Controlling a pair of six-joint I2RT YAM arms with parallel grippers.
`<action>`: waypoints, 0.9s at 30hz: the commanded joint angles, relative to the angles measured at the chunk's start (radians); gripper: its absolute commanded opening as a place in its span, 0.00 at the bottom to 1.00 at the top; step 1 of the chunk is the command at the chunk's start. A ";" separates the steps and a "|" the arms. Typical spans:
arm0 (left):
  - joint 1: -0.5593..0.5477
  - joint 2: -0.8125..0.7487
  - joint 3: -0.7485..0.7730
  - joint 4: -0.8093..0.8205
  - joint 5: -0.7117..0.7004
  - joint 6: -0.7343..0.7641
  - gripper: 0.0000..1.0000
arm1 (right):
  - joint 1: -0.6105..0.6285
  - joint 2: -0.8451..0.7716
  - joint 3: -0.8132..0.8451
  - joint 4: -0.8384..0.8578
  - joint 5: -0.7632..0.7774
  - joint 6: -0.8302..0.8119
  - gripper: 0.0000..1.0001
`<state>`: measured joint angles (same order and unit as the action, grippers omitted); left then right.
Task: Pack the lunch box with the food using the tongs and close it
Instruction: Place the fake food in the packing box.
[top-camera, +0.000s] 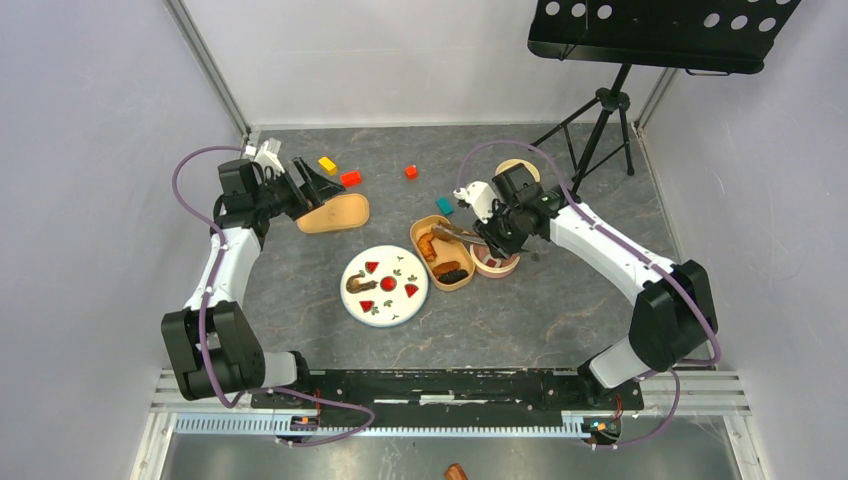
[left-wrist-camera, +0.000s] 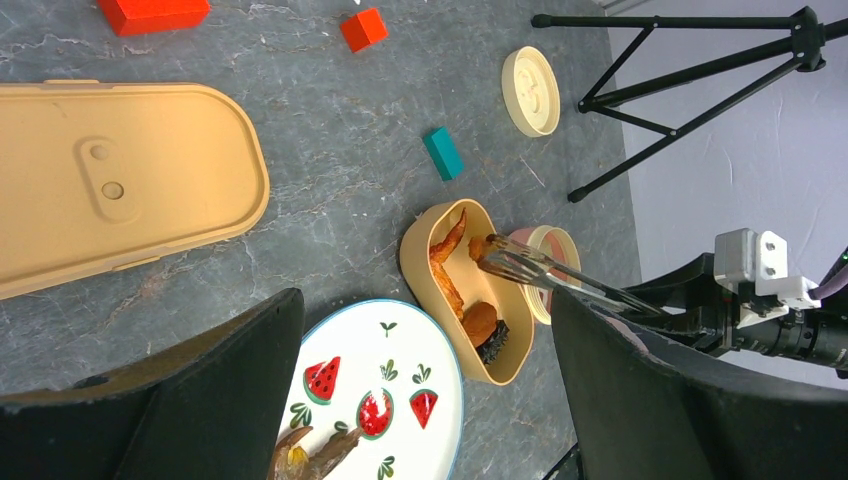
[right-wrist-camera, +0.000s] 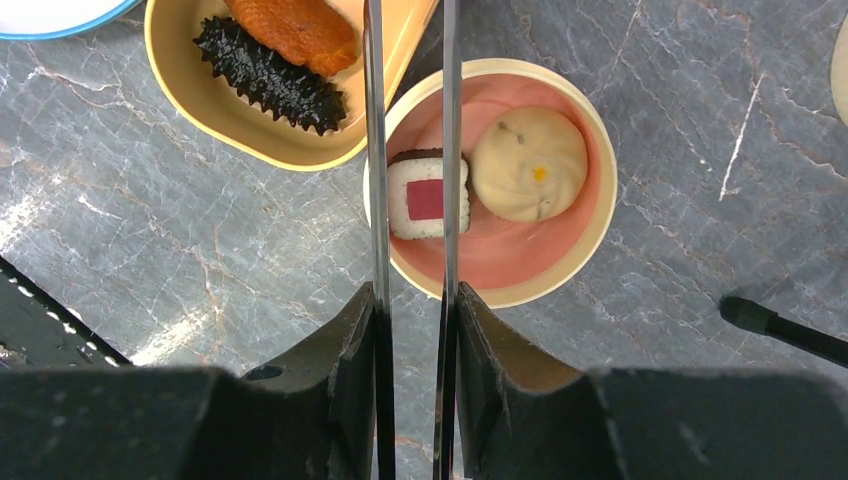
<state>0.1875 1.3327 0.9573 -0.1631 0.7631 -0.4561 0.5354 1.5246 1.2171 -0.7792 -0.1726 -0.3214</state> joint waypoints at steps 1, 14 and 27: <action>-0.003 -0.009 0.033 0.016 0.016 0.033 0.98 | -0.002 -0.003 -0.005 0.018 -0.019 -0.005 0.30; -0.003 -0.012 0.024 0.028 0.012 0.017 0.98 | -0.002 -0.042 0.030 -0.014 -0.055 0.003 0.54; -0.003 -0.023 0.032 -0.003 -0.007 0.048 0.98 | 0.145 0.129 0.335 -0.095 -0.238 -0.425 0.50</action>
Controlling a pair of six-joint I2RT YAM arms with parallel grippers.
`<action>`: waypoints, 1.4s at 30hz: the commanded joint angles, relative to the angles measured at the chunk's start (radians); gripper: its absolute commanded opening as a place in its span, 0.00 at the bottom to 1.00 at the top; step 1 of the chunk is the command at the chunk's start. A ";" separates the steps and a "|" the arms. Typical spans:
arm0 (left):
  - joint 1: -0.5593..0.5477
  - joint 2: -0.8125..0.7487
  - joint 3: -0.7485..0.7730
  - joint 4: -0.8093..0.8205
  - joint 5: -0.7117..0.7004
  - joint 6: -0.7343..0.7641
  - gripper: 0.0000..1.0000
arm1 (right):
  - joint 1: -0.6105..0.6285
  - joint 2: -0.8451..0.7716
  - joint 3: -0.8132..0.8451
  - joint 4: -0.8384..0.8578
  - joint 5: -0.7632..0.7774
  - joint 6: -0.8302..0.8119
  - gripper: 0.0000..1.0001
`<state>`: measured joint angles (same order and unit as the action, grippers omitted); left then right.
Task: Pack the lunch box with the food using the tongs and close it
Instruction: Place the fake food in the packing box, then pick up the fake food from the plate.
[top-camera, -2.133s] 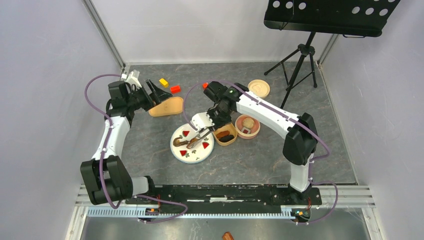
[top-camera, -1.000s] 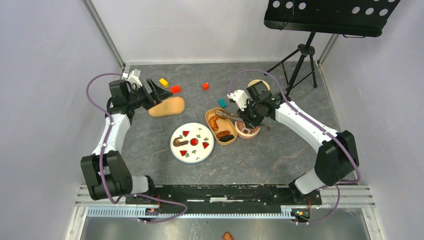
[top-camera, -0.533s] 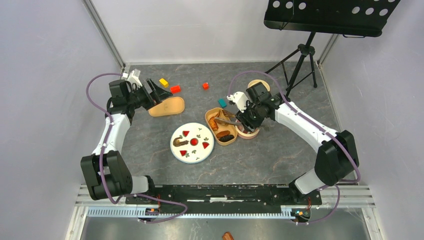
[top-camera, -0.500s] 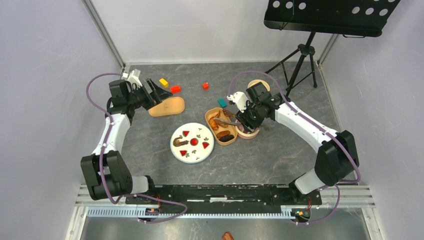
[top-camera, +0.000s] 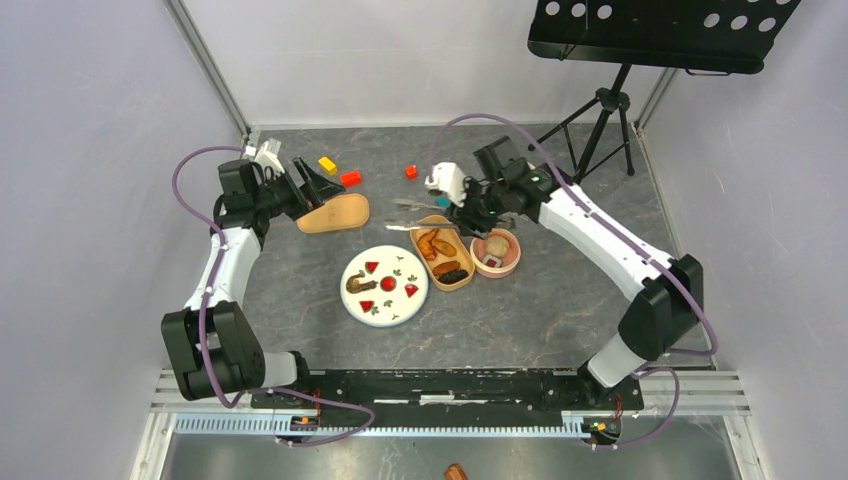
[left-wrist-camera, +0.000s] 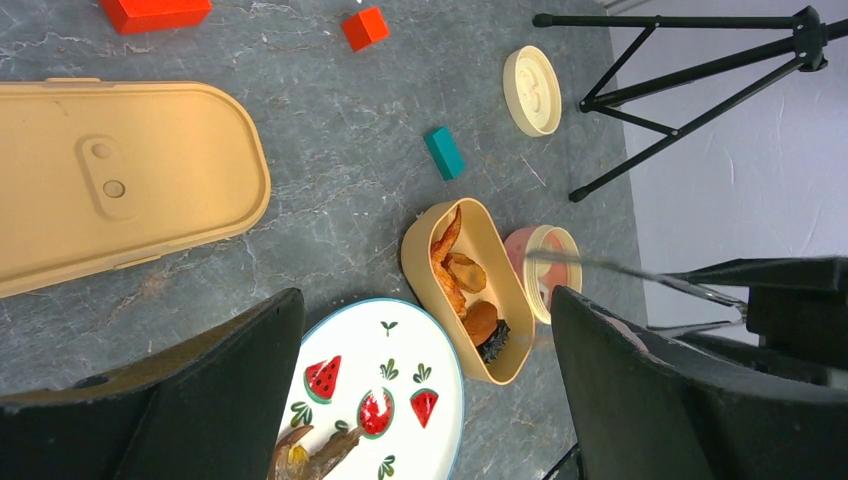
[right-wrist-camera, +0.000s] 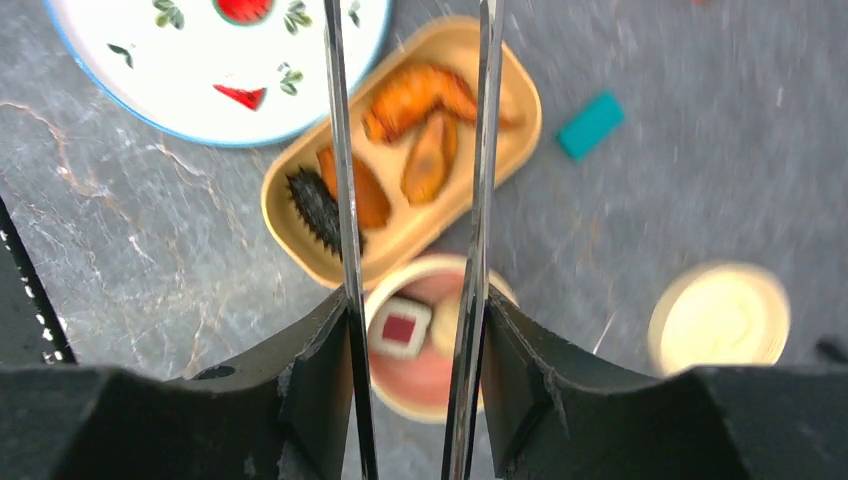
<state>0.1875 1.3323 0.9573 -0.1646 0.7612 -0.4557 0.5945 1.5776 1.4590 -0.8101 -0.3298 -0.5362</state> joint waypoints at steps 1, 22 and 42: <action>-0.003 -0.023 0.040 -0.010 -0.010 0.060 0.98 | 0.116 0.095 0.110 -0.085 -0.078 -0.246 0.50; 0.007 -0.050 0.058 -0.069 -0.028 0.101 0.99 | 0.259 0.291 0.139 -0.015 0.054 -0.392 0.48; 0.008 -0.038 0.062 -0.053 -0.021 0.093 0.98 | 0.268 0.235 0.136 -0.022 0.103 -0.344 0.13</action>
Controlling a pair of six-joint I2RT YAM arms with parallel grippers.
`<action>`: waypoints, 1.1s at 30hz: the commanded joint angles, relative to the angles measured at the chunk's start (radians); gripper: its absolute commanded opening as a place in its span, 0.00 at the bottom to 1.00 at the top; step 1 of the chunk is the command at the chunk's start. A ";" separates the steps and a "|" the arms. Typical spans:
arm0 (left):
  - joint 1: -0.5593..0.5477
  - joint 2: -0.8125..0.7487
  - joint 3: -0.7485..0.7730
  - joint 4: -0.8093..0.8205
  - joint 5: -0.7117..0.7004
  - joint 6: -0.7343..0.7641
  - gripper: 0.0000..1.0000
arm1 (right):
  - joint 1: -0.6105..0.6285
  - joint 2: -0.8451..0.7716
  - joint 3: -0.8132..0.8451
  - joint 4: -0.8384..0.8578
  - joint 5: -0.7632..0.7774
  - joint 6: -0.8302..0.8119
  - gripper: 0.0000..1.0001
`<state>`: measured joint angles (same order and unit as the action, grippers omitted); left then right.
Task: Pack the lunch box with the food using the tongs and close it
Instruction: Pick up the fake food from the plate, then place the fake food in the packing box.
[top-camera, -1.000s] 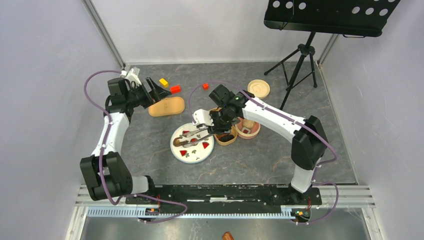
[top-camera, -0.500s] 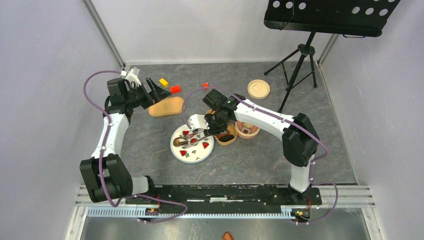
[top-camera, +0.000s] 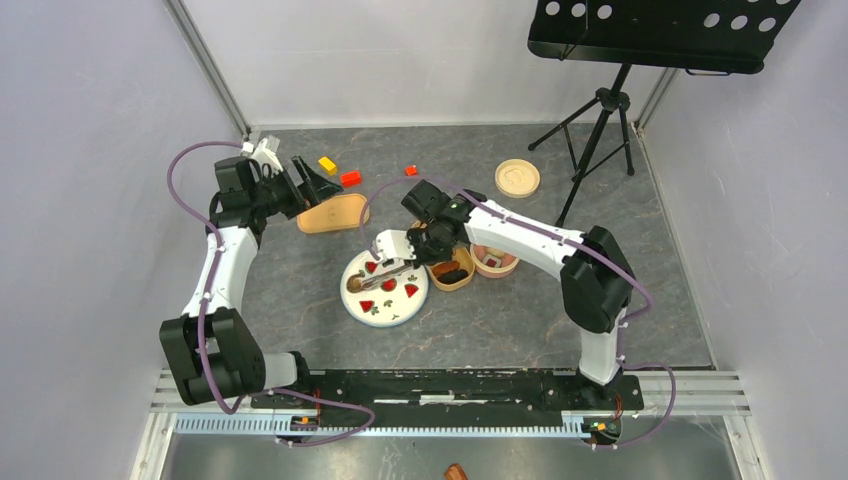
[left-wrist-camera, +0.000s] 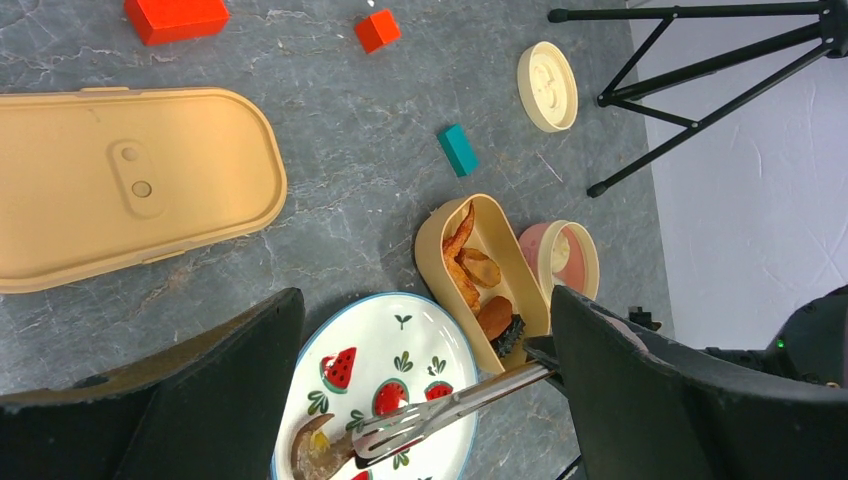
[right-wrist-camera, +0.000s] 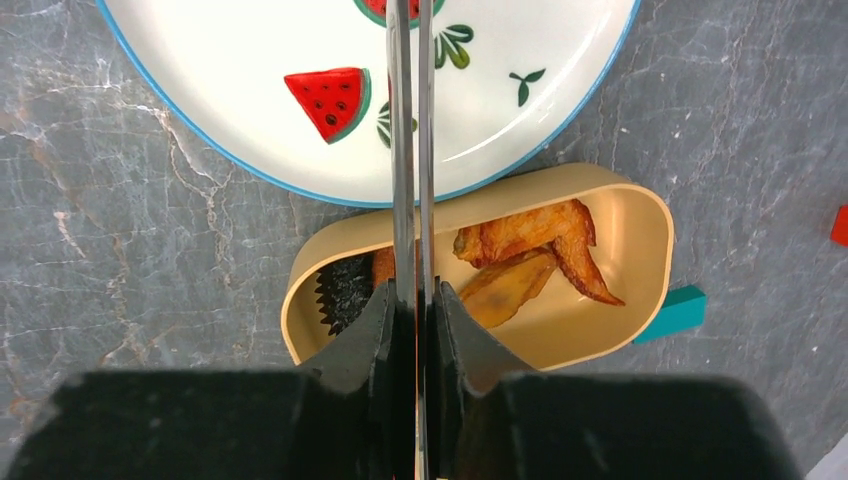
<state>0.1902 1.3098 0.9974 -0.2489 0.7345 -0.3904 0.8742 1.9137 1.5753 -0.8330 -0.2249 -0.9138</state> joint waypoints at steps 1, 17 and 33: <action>0.006 -0.013 0.020 0.036 0.010 0.025 0.98 | -0.020 -0.127 0.007 0.002 -0.006 0.045 0.10; -0.005 0.001 0.030 0.053 0.076 0.079 0.97 | -0.335 -0.483 -0.340 0.059 -0.043 0.316 0.00; -0.028 0.036 0.072 -0.024 0.049 0.150 0.98 | -0.384 -0.496 -0.469 0.078 -0.021 0.382 0.37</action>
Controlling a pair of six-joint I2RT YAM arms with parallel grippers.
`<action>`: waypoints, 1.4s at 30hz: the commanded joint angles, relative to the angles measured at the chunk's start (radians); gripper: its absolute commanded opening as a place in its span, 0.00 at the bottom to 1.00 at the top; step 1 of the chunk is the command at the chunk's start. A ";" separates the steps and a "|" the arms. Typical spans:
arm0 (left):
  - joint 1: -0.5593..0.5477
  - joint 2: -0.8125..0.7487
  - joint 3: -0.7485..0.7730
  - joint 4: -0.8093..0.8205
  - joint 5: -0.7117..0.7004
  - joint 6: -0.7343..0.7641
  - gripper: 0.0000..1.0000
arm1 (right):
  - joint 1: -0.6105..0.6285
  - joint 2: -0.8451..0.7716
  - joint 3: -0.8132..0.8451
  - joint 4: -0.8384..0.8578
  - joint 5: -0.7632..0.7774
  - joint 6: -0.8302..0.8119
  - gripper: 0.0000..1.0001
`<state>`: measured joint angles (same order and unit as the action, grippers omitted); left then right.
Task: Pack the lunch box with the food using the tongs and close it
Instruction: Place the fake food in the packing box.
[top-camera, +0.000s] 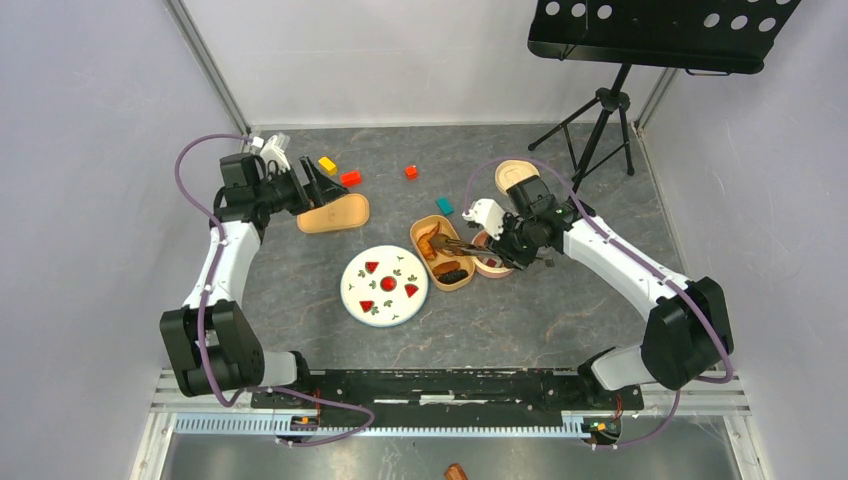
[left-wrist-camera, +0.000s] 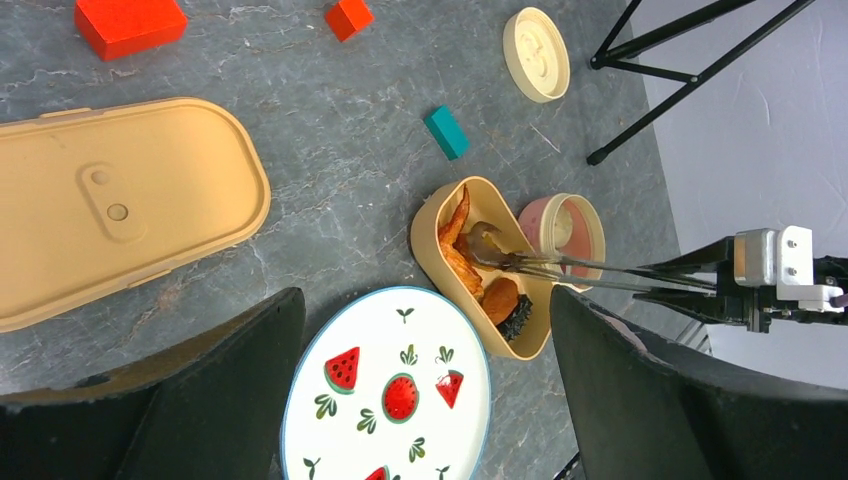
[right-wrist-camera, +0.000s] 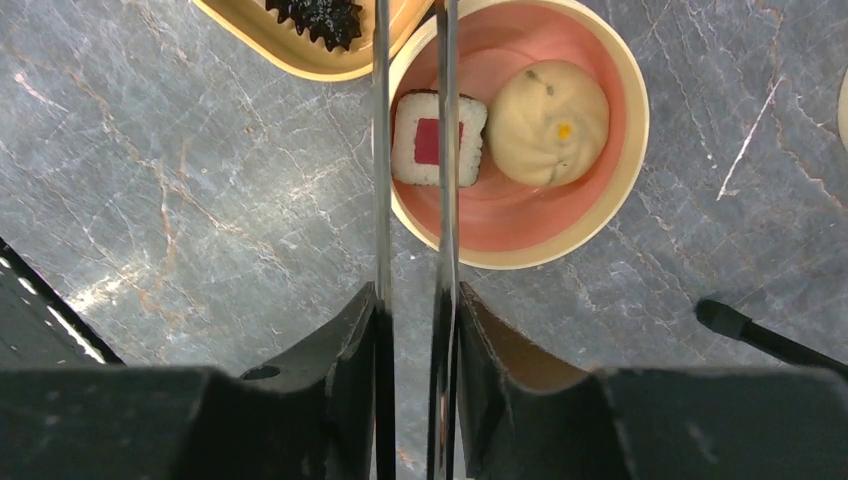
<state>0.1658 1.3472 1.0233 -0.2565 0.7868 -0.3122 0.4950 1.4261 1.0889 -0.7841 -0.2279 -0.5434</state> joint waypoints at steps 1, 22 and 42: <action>-0.003 0.000 0.046 -0.016 -0.003 0.071 0.98 | -0.005 -0.010 0.026 0.025 -0.020 0.006 0.43; -0.011 0.067 0.109 -0.016 -0.011 0.071 0.98 | -0.201 0.253 0.460 0.044 0.261 0.050 0.46; -0.015 0.103 0.138 -0.023 -0.024 0.074 0.98 | -0.285 0.423 0.511 -0.021 0.187 -0.024 0.40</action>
<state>0.1547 1.4483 1.1187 -0.2855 0.7616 -0.2817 0.2077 1.8565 1.5826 -0.8101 -0.0074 -0.5552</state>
